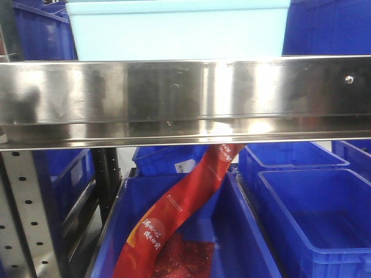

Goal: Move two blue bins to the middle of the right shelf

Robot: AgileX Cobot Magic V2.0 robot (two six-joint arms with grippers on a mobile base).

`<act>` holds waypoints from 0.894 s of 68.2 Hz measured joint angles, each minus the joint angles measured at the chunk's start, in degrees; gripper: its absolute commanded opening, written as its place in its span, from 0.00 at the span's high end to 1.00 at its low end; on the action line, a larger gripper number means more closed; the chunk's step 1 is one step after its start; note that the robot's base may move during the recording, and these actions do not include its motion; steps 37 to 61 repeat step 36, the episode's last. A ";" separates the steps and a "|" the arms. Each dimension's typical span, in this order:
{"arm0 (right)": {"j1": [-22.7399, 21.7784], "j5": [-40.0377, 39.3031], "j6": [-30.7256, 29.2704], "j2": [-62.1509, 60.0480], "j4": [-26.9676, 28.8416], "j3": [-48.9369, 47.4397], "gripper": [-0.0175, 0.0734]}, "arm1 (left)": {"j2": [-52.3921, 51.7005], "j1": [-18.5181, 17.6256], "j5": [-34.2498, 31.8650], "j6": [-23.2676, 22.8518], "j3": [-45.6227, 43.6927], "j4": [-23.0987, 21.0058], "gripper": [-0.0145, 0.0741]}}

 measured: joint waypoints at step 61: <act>0.00 0.00 0.00 0.00 0.00 0.00 0.99 | 0.00 0.00 0.00 0.00 0.00 0.00 0.96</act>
